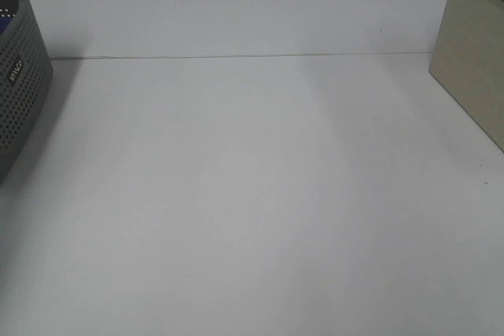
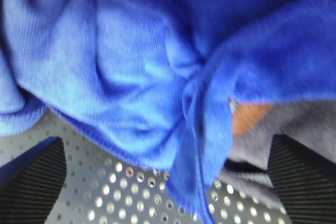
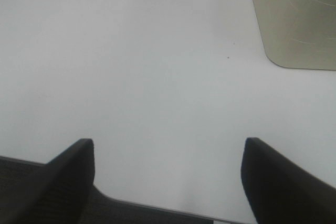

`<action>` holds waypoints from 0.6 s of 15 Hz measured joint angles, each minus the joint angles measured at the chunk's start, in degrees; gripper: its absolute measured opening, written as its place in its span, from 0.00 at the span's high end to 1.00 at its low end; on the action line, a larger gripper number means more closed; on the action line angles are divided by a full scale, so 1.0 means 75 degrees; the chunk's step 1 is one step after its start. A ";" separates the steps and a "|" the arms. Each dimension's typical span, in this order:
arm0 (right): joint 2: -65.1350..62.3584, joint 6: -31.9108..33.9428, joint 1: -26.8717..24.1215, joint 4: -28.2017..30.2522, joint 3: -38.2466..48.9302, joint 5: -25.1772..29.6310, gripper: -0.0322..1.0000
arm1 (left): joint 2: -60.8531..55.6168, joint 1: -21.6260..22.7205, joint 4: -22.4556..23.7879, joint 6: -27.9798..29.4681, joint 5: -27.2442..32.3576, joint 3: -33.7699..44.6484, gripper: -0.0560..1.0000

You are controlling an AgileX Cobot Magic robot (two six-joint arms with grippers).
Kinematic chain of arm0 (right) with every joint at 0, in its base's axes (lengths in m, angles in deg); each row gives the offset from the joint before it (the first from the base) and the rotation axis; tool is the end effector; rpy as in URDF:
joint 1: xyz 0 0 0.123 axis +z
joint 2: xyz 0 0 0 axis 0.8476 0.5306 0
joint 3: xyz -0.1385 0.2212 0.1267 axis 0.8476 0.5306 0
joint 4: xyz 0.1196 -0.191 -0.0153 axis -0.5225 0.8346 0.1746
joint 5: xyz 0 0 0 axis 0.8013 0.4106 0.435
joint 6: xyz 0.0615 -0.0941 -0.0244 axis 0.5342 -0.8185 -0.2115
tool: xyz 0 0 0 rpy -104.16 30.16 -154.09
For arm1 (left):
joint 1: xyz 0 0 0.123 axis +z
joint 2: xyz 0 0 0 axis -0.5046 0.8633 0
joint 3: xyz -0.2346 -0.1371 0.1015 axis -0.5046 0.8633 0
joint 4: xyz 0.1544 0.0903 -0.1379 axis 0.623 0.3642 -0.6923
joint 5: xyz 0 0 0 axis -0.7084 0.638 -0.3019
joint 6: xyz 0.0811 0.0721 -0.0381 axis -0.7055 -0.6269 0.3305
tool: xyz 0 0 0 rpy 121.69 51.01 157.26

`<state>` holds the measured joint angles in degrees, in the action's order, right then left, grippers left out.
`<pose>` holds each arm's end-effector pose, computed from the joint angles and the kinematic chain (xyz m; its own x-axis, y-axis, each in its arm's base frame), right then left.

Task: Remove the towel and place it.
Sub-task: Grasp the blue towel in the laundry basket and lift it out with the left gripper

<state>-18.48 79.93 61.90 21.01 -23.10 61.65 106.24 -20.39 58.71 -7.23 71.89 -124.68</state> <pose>-0.0129 0.0086 0.2370 -0.5263 -0.0935 -0.8452 -0.1678 0.9858 -0.0046 0.4158 0.1195 0.1852 -0.3868 0.8604 0.3318 0.8707 0.2222 0.4387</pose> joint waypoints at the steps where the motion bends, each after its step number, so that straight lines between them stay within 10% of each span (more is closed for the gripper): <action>1: 0.0000 0.0000 0.0000 0.0000 0.0000 0.0000 0.23 | 0.0046 0.0000 0.0008 0.0000 -0.0092 0.0000 0.01; 9: 0.0000 0.0000 0.0000 -0.0008 0.0000 0.0000 0.23 | 0.0321 0.0076 0.0008 -0.0061 -0.0306 -0.0069 0.29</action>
<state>-18.48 79.93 61.90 20.95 -23.10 61.65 108.64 -19.82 58.77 -7.68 69.60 -125.19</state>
